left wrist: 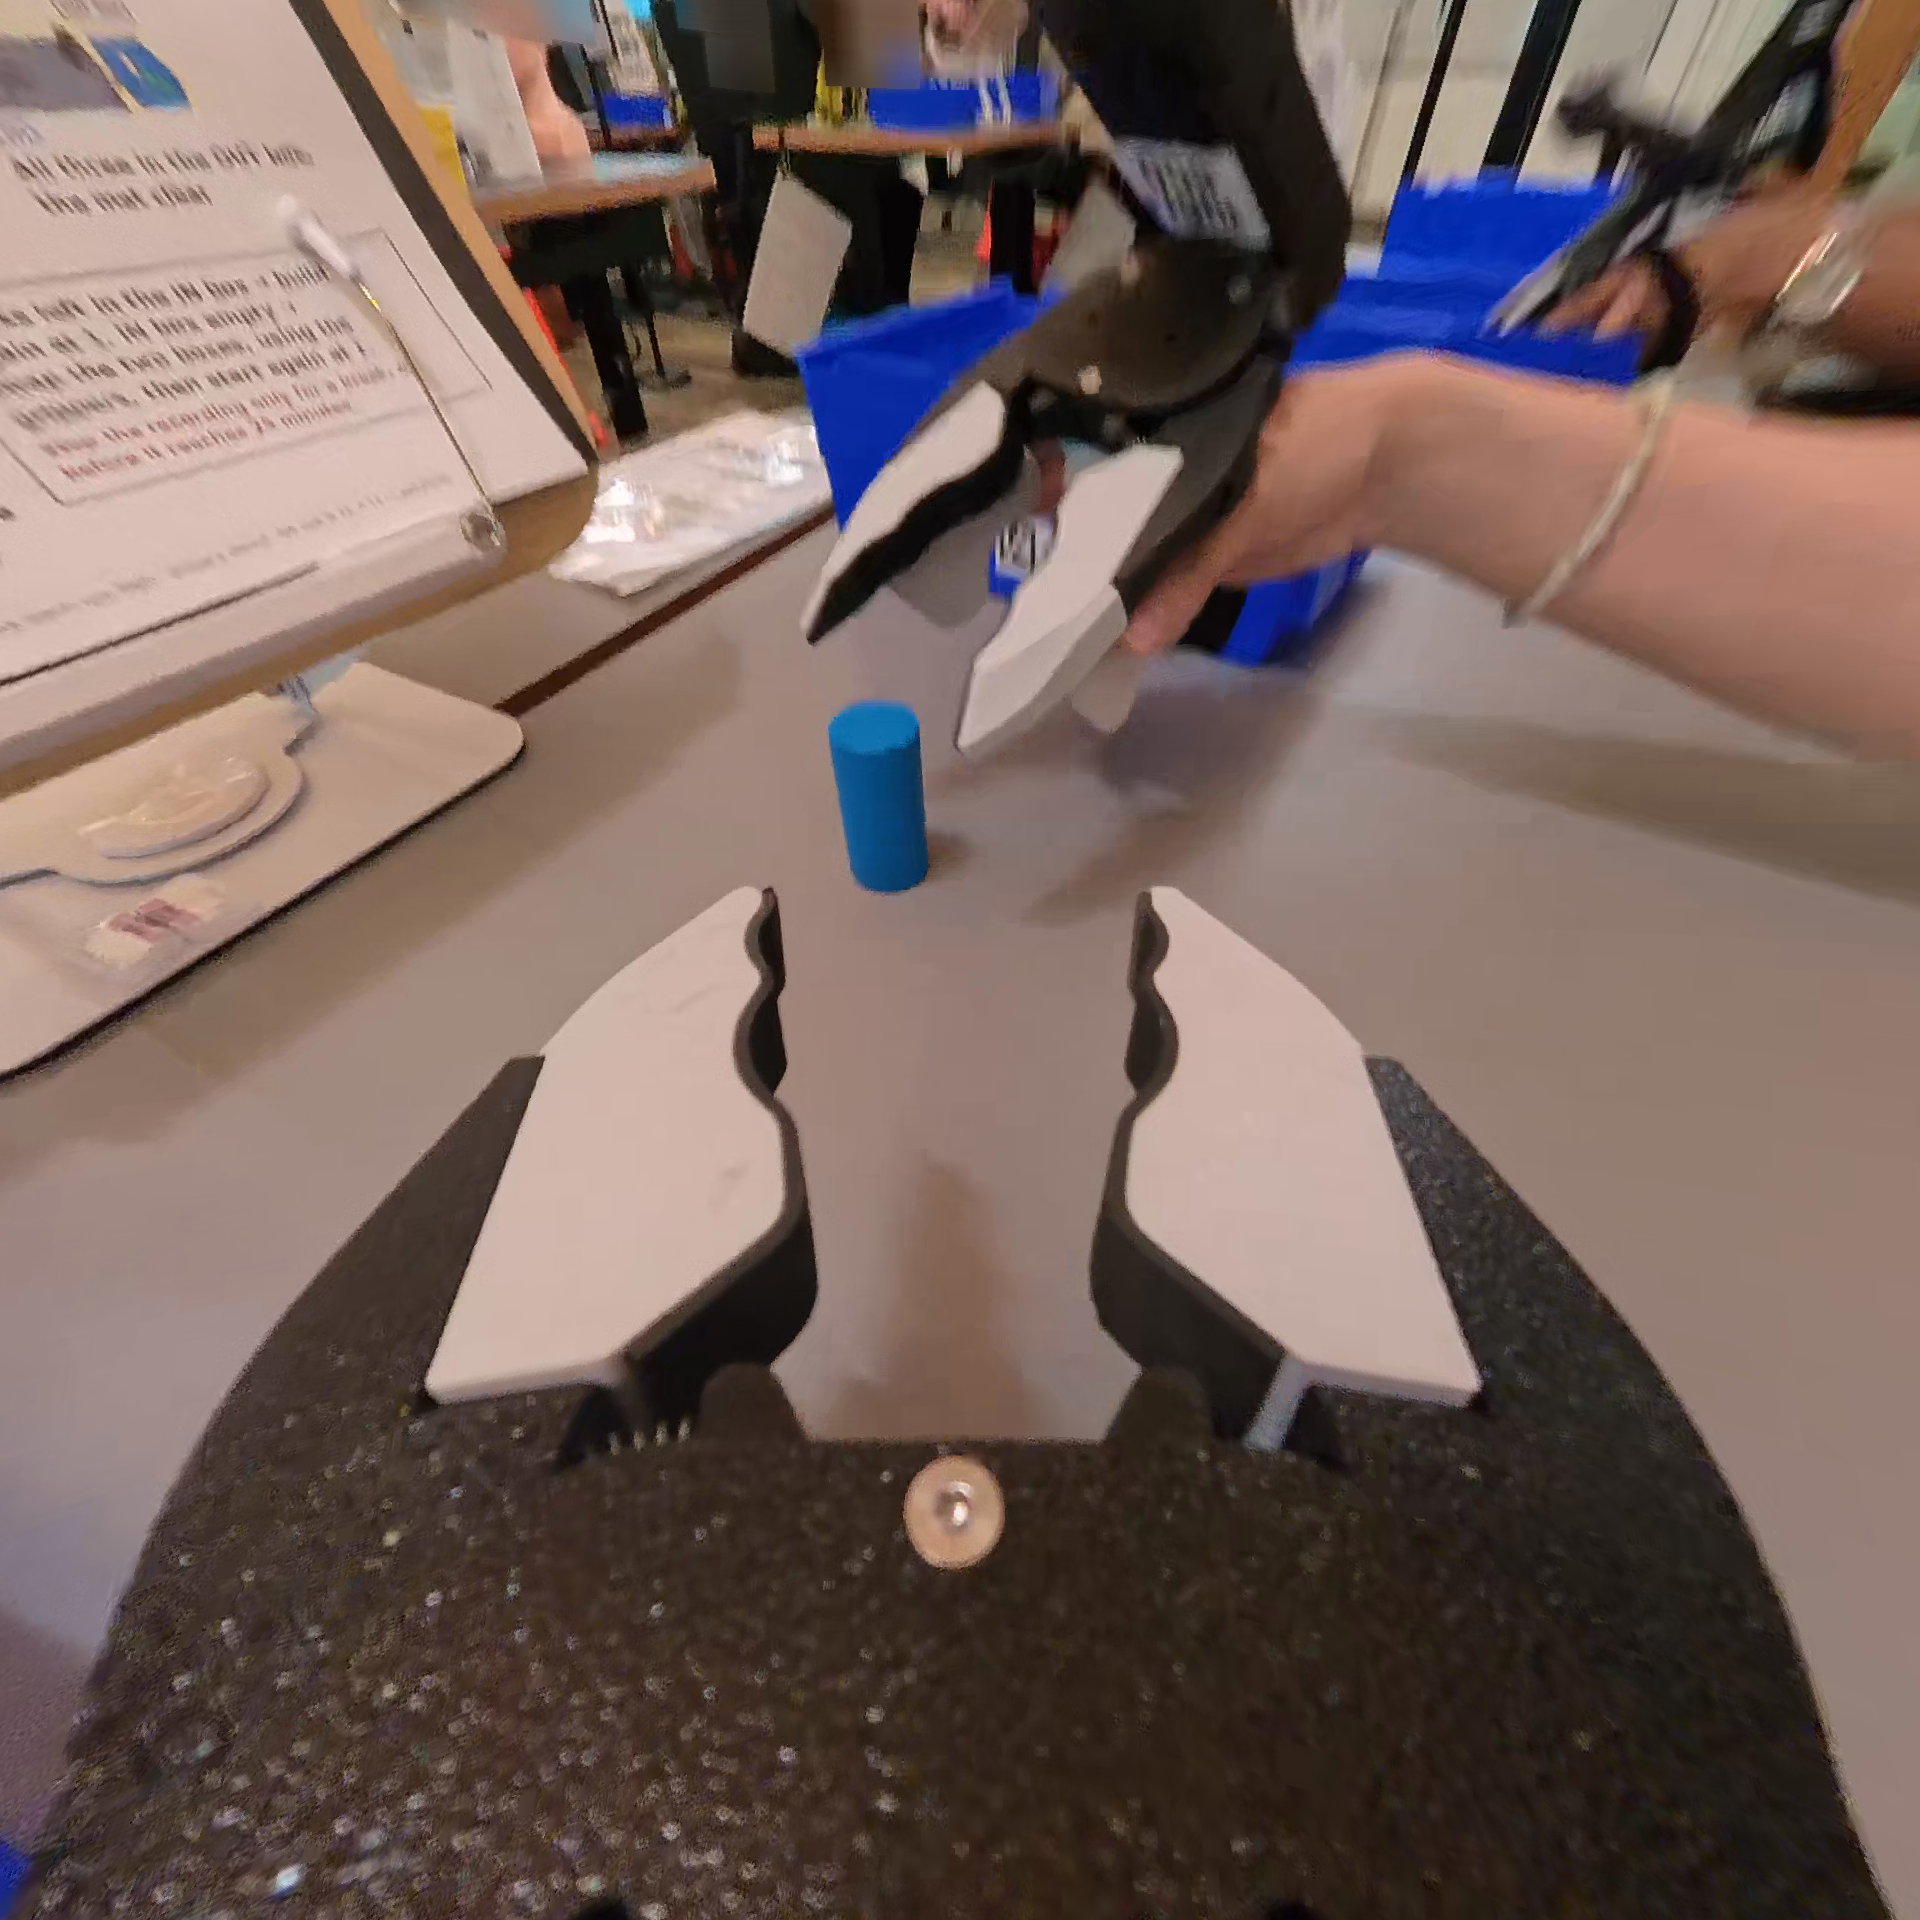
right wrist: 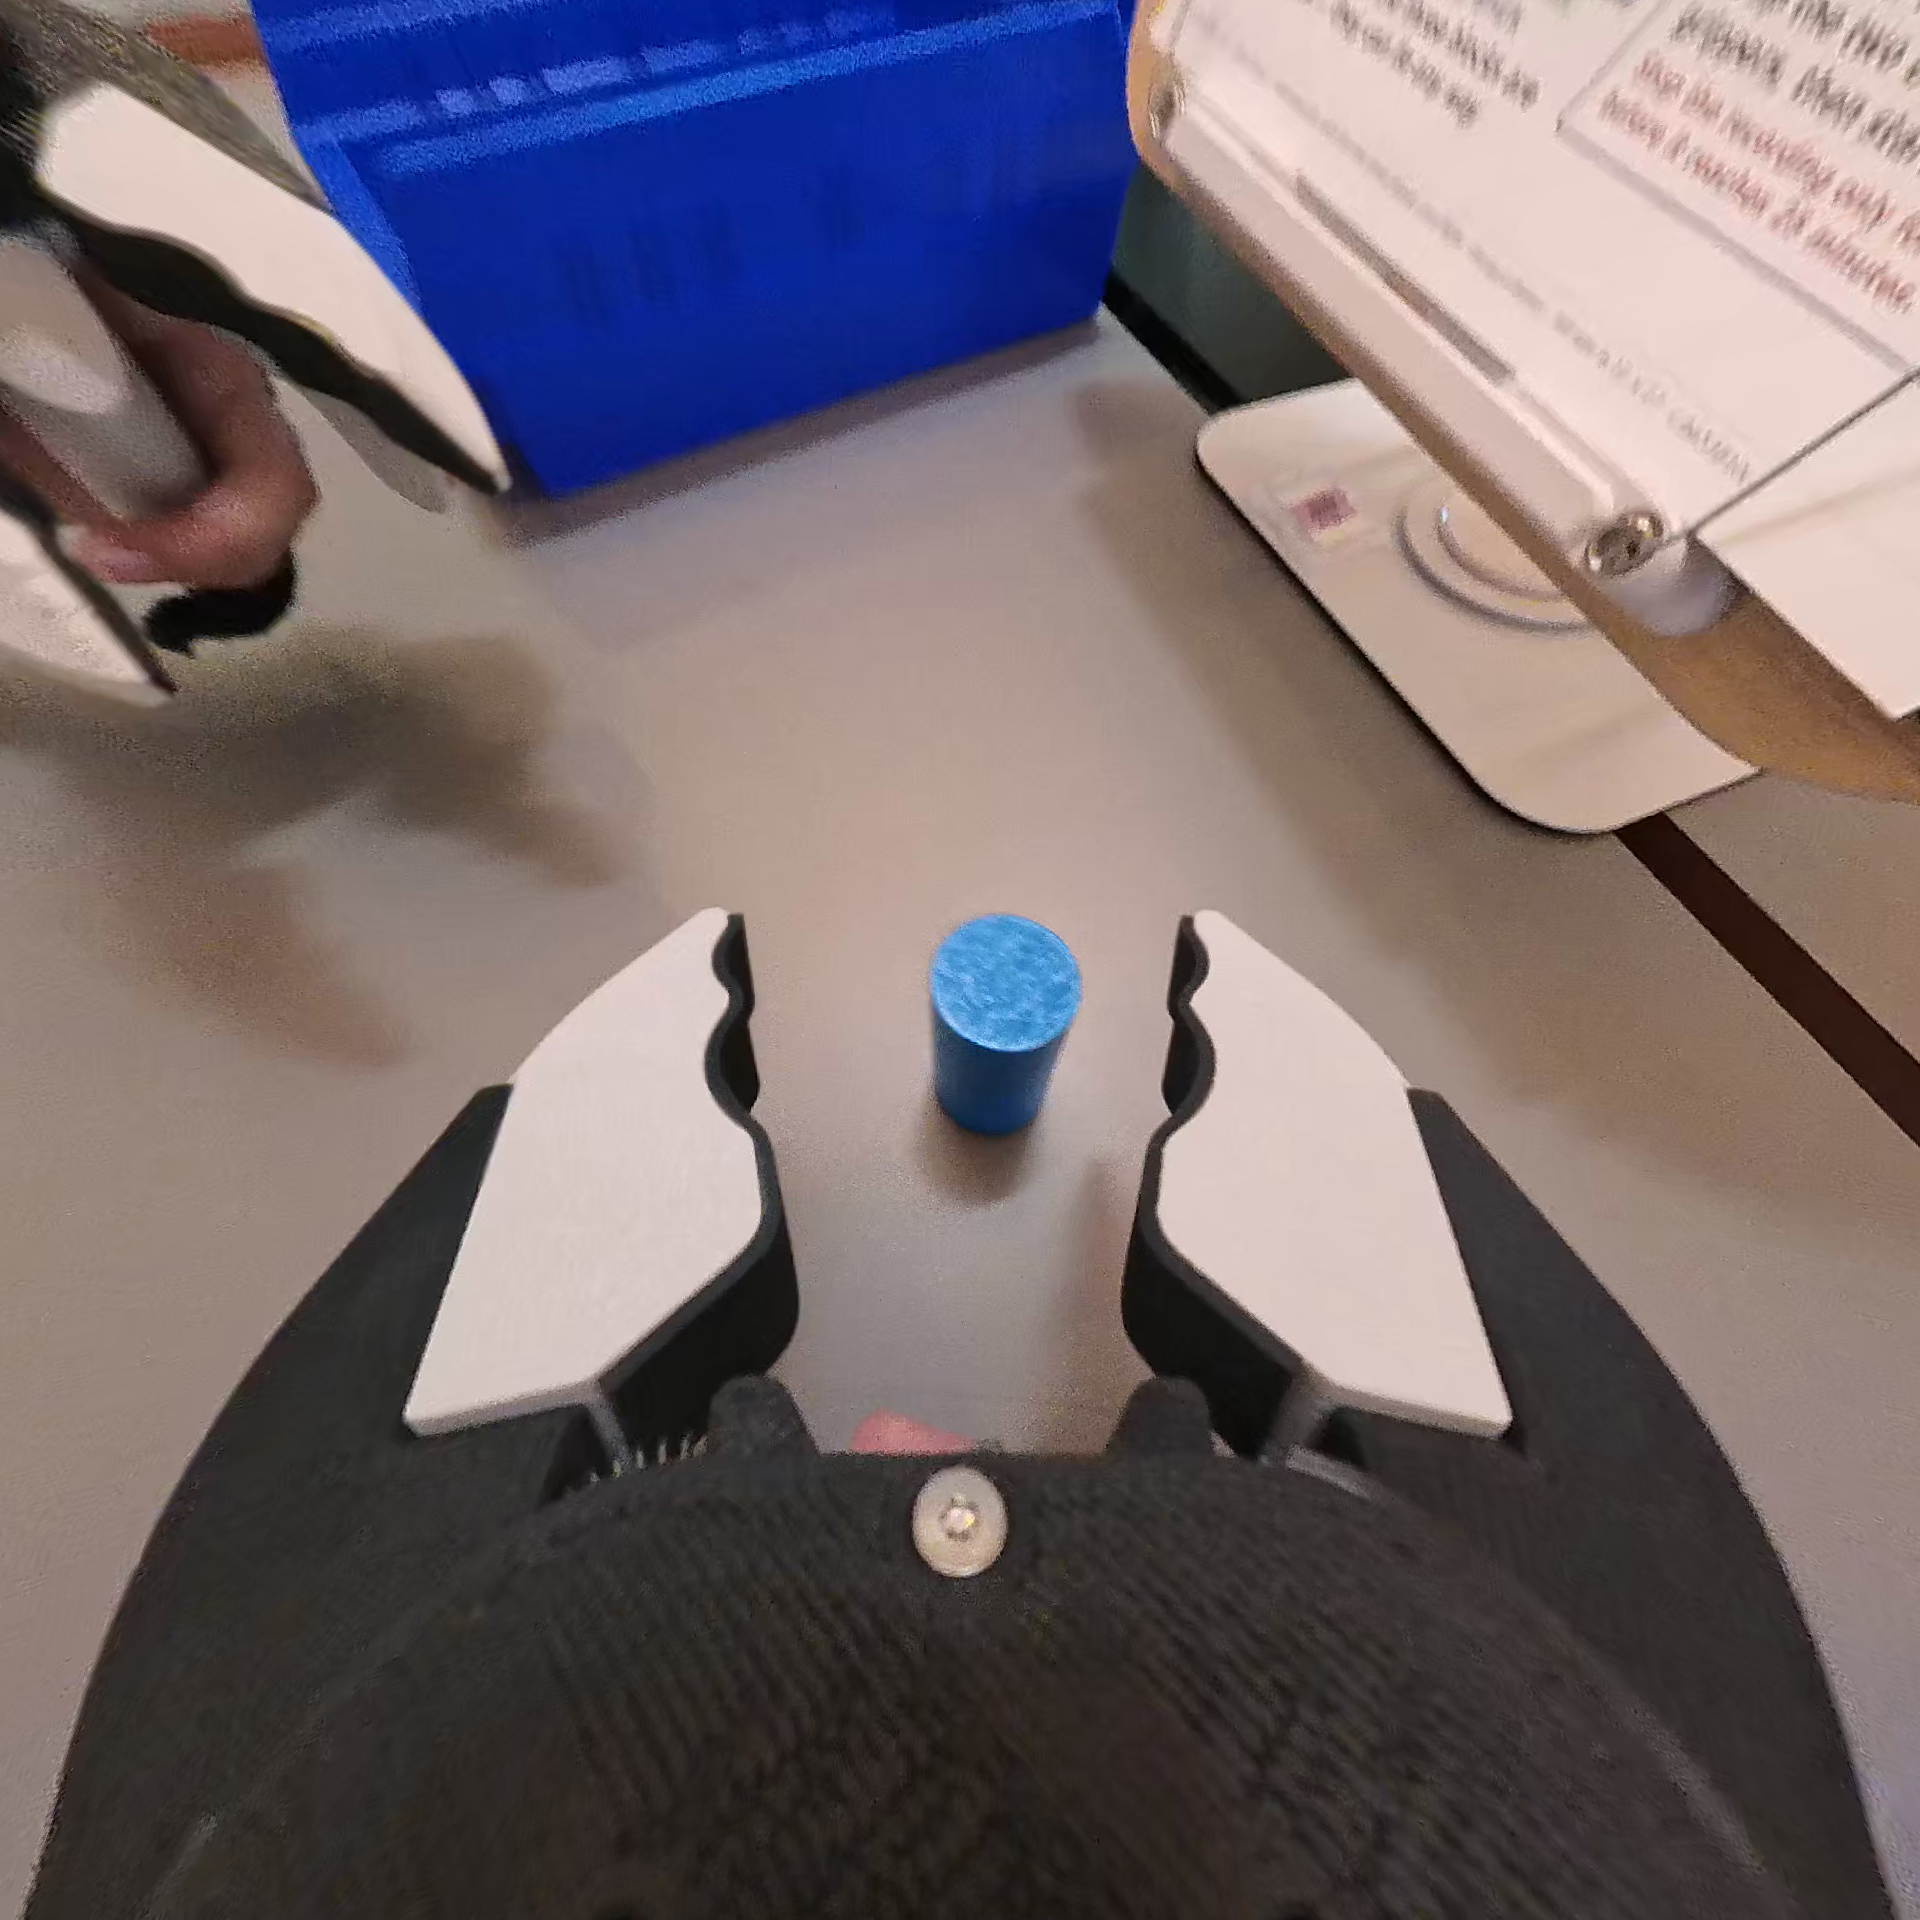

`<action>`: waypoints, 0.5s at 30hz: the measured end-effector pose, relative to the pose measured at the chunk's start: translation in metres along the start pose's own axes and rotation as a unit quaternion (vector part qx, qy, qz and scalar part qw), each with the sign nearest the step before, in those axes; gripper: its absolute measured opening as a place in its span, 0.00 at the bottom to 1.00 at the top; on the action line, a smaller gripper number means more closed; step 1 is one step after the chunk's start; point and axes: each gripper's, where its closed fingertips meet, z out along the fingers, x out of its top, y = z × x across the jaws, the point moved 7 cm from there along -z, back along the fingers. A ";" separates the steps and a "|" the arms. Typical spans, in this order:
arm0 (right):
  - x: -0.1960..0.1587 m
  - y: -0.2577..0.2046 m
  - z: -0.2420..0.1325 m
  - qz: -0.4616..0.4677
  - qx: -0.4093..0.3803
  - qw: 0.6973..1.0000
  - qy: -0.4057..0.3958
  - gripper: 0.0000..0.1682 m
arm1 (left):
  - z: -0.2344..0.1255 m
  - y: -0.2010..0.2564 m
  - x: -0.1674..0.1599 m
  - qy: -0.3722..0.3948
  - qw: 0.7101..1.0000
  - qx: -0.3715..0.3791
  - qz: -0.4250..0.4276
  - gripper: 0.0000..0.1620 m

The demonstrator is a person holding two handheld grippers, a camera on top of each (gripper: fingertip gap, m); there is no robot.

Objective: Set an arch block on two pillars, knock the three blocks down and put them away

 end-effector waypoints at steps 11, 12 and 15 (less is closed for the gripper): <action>-0.002 -0.052 -0.053 0.030 -0.080 0.996 -0.005 0.47 | -0.126 -0.133 0.047 -0.179 0.952 0.235 -0.084 0.35; -0.004 -0.056 -0.057 0.033 -0.083 0.996 0.000 0.46 | -0.135 -0.155 0.042 -0.235 0.938 0.246 -0.066 0.36; -0.012 -0.067 -0.069 0.043 -0.083 0.996 0.013 0.46 | -0.147 -0.209 0.022 -0.387 0.893 0.231 -0.023 0.37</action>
